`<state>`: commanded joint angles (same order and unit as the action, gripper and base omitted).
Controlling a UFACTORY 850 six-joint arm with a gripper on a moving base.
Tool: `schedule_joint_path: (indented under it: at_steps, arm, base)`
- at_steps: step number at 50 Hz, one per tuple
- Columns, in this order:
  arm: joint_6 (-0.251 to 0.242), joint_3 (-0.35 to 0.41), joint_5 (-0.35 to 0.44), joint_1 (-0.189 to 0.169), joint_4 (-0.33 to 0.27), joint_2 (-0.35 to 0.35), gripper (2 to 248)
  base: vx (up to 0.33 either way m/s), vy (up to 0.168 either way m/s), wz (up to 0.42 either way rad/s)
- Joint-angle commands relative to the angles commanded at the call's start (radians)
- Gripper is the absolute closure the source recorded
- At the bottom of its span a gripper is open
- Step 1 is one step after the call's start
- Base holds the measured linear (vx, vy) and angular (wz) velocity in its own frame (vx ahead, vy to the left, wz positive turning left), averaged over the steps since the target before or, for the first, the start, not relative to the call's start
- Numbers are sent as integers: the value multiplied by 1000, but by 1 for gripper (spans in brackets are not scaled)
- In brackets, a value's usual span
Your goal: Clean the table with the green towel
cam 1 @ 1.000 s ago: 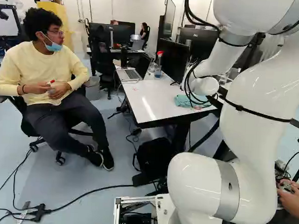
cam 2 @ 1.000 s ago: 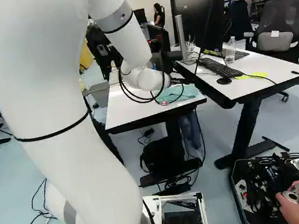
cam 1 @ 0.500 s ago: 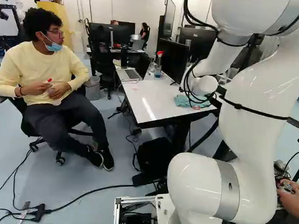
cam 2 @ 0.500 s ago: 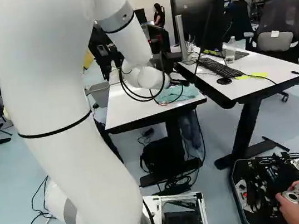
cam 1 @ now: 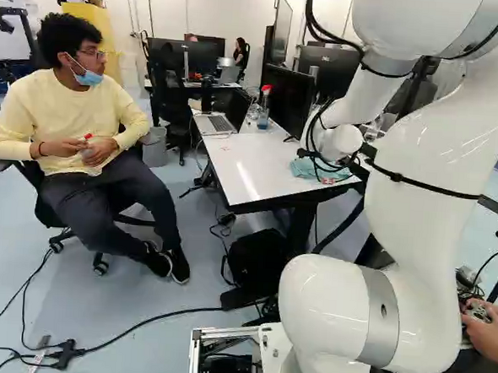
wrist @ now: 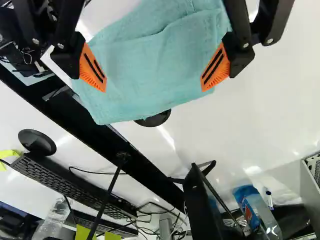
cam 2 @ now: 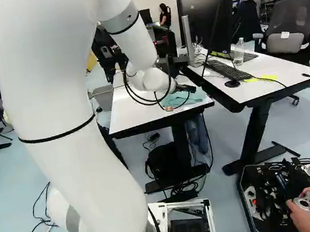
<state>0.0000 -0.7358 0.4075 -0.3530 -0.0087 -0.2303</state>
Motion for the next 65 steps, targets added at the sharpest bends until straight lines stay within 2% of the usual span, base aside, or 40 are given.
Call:
schedule_joint_path:
  at_steps: [24,56,57,61,62,65]
  arm:
    - [0,0,-49,0,-116,0,3]
    - [0,0,-75,0,-125,0,3]
    - [0,0,-75,0,-125,0,11]
    - [0,0,-75,0,-125,0,11]
    - [0,0,-75,0,-125,0,49]
    - [0,0,-75,0,-125,0,49]
  base:
    - [0,0,0]
    - [0,0,0]
    - [0,0,0]
    - [0,0,0]
    - [0,0,0]
    - [0,0,0]
